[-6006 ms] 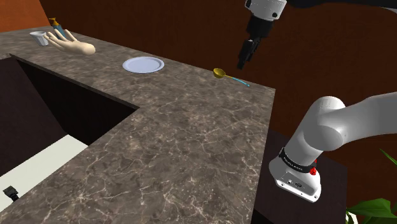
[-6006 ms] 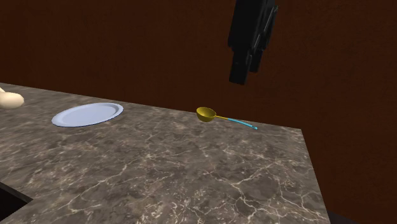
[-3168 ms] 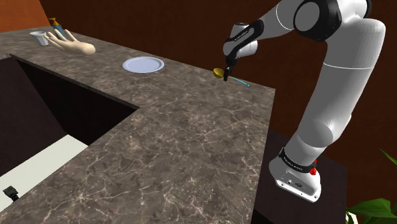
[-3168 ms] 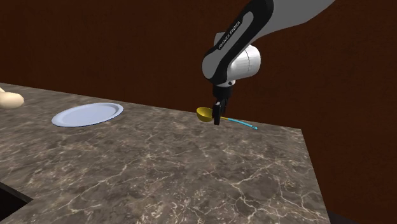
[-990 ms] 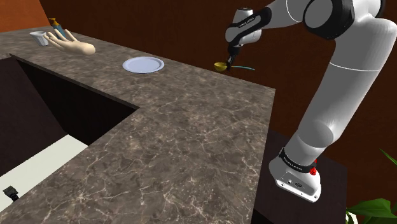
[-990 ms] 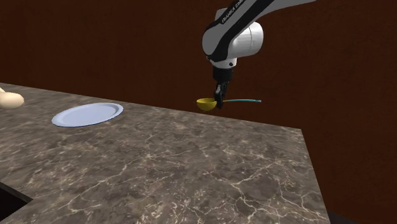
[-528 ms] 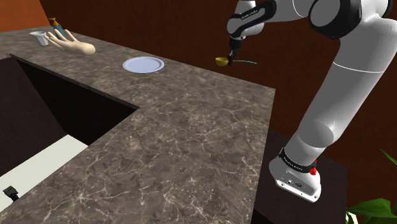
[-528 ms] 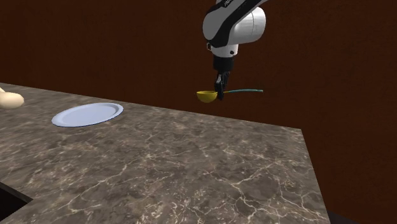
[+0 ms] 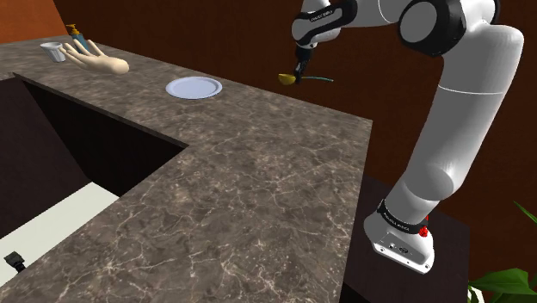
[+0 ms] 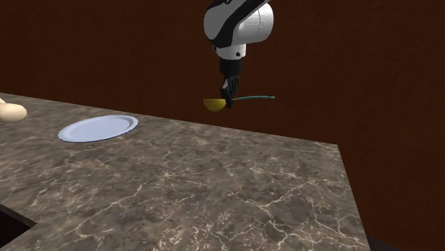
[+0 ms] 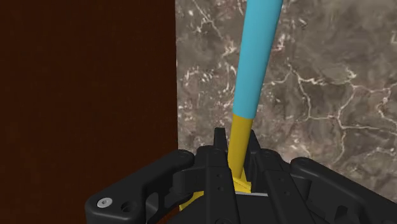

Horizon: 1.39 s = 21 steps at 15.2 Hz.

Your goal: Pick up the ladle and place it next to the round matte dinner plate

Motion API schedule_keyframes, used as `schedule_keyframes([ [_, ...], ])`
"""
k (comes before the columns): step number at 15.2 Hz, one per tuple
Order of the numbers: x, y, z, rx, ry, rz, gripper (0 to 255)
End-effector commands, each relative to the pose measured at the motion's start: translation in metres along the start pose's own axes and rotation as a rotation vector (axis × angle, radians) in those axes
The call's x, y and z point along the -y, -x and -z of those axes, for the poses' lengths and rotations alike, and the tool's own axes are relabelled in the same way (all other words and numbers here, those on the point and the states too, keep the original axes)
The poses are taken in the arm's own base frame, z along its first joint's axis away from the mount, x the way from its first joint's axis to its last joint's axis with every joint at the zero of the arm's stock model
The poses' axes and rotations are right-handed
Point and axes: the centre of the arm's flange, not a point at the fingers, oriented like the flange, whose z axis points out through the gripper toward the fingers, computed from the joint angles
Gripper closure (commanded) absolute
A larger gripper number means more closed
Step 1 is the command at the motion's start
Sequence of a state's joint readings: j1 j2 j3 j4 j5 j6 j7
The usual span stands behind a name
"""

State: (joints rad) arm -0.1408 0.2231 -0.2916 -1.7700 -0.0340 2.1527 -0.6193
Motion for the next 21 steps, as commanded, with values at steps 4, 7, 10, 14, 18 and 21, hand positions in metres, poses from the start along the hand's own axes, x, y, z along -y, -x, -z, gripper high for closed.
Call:
schedule_keyframes([
  [4, 0.019, -0.064, 0.000, 0.000, 0.000, 0.000, 255],
  [7, 0.030, -0.102, 0.000, 0.000, 0.000, 0.000, 255],
  [10, 0.041, -0.140, -0.001, 0.000, 0.000, 0.000, 255],
  [14, 0.054, -0.181, -0.007, 0.000, 0.000, 0.000, 255],
  [18, 0.058, -0.179, -0.028, 0.000, 0.000, 0.000, 255],
  [21, 0.060, -0.178, -0.044, 0.000, 0.000, 0.000, 255],
])
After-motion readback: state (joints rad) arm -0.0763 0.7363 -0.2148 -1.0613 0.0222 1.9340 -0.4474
